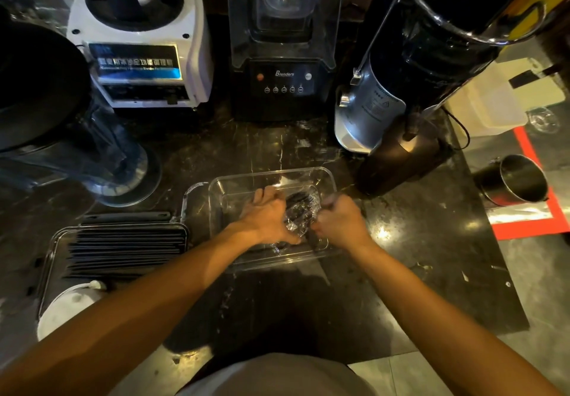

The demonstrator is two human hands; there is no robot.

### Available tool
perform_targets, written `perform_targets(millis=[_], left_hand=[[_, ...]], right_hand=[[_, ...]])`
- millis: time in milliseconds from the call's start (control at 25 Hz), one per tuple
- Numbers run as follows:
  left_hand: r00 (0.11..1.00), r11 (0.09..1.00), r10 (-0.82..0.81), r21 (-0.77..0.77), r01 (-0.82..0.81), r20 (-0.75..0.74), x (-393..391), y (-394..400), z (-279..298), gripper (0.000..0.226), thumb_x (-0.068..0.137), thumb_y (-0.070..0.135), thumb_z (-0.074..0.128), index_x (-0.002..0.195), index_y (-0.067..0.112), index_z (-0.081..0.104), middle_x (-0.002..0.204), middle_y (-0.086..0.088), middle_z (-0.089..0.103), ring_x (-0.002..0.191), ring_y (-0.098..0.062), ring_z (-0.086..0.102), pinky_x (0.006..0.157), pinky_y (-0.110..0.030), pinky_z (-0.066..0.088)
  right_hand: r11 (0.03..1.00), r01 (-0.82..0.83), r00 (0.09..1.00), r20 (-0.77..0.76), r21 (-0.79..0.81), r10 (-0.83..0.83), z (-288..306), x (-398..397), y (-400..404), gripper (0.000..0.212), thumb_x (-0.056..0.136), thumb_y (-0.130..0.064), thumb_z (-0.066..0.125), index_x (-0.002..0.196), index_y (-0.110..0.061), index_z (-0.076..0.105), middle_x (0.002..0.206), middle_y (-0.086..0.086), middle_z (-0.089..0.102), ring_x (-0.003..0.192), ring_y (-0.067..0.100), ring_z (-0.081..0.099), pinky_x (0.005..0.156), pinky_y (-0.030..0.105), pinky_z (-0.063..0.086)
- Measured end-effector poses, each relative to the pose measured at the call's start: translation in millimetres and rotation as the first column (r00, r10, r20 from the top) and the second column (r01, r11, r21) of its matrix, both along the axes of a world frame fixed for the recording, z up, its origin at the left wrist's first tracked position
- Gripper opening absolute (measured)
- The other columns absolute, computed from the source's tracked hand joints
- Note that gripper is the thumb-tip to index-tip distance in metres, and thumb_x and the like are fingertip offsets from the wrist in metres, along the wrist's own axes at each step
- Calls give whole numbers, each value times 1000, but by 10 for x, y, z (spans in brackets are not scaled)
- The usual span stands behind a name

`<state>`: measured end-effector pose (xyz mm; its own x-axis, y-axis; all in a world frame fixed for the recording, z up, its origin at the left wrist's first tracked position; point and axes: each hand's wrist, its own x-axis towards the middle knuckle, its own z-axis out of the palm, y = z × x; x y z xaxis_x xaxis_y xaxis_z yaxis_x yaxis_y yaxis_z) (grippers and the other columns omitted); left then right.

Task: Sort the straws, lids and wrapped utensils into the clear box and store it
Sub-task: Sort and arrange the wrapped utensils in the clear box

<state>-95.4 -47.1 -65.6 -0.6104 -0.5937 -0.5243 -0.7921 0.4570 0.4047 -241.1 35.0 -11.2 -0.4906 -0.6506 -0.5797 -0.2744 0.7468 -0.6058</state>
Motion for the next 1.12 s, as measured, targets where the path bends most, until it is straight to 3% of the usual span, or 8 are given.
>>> perform_targets(millis=[80,160,320,440,640,800,960,1120], left_hand=[[992,989,-69,-125,82,105,-21,105,-28,115,67,67,81,153,10,31,140,-11,38,132,-30,37,115,-48,37],[983,968,-118,-206,146,143,-50,182,-78,110,71,63,81,153,9,32,140,-13,38,132,-31,39,114,-49,37],[994,978,-111,-175,111,8,-46,115,-84,84,82,49,78,150,16,42,143,-11,40,132,-31,41,113,-47,36],[991,968,-126,-224,115,-36,-39,17,-88,71,89,34,73,151,18,42,146,-8,45,130,-29,43,112,-44,37],[995,929,-75,-368,47,-64,-27,-15,-113,70,91,25,70,154,14,40,147,-6,51,134,-27,48,112,-43,38],[999,894,-10,-447,-12,-47,81,49,-127,61,89,25,71,146,14,52,138,-10,56,127,-31,52,107,-46,40],[998,915,56,-398,-62,-26,141,54,-184,56,94,30,66,146,16,51,140,-8,52,127,-31,49,107,-45,41],[989,947,54,-307,-95,-137,93,72,-205,56,96,18,63,149,14,48,143,-8,50,128,-30,46,110,-43,42]], right_hand=[[941,-336,884,-355,-33,304,94,-128,8,20,93,-6,58,112,-11,59,99,8,65,86,28,63,76,39,52],[855,-518,746,-490,0,452,158,-208,11,18,99,-12,54,116,-12,58,102,11,64,86,32,62,72,37,45],[658,-731,498,-519,180,695,165,-150,80,21,104,-14,50,120,-8,61,105,15,70,94,37,69,75,38,45],[544,-771,394,-422,332,816,71,-36,64,18,101,-16,52,104,-11,69,102,13,74,97,31,71,80,36,49],[541,-771,486,-238,336,841,-234,87,-19,19,100,-21,57,109,-14,71,106,10,72,102,29,70,80,34,50],[588,-743,517,-285,320,807,-309,120,-31,24,100,-24,57,118,-10,67,124,12,64,116,32,64,97,44,53],[635,-710,552,-319,306,770,-315,113,-58,28,100,-23,58,124,-8,62,135,14,52,130,33,53,108,46,47],[661,-678,567,-345,320,748,-311,153,-51,34,102,-23,57,131,-5,60,141,16,46,134,34,48,109,45,46]])
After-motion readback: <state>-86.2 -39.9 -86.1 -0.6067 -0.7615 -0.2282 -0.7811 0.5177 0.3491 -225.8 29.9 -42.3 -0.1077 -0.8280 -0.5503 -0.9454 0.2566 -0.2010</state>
